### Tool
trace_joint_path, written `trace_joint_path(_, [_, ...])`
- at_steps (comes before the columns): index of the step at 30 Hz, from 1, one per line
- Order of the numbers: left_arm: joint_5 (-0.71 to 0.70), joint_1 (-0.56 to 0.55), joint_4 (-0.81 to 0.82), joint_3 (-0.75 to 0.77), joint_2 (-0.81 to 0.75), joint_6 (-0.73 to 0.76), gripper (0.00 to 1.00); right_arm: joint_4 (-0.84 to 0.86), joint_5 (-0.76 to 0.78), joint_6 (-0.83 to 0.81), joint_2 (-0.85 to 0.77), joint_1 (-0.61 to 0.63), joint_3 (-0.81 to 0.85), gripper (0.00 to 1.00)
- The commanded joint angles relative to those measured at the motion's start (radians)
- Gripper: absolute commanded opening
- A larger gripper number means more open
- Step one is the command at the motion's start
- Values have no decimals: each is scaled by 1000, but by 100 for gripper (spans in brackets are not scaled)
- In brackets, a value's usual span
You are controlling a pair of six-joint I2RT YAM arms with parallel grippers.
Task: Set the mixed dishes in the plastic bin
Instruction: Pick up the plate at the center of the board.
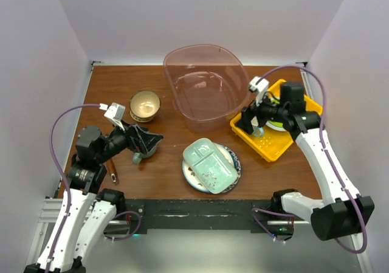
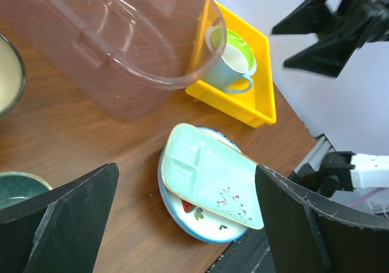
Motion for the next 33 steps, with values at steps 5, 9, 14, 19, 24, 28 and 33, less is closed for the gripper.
trace_joint_path(5, [-23, -67, -50, -36, -49, -78, 100, -116, -89, -187, 52, 189, -13, 98])
trace_joint_path(9, [-38, -84, -58, -59, -59, -98, 100, -122, -129, -203, 90, 275, -27, 98])
trace_joint_path(14, [-54, -100, -60, -81, -77, -120, 100, -93, -161, -177, 121, 330, -75, 98])
trace_joint_path(19, [-73, -141, -15, -136, -66, -158, 100, -70, -171, -140, 150, 345, -105, 98])
trace_joint_path(24, [-187, -258, 5, -150, -43, -187, 100, -25, -200, -80, 184, 351, -130, 98])
trace_joint_path(28, [-300, -383, 33, -168, -8, -216, 100, 1, -198, -48, 198, 353, -147, 98])
trace_joint_path(33, [-443, -540, 69, -171, 41, -247, 100, 42, -194, -9, 190, 353, -179, 97])
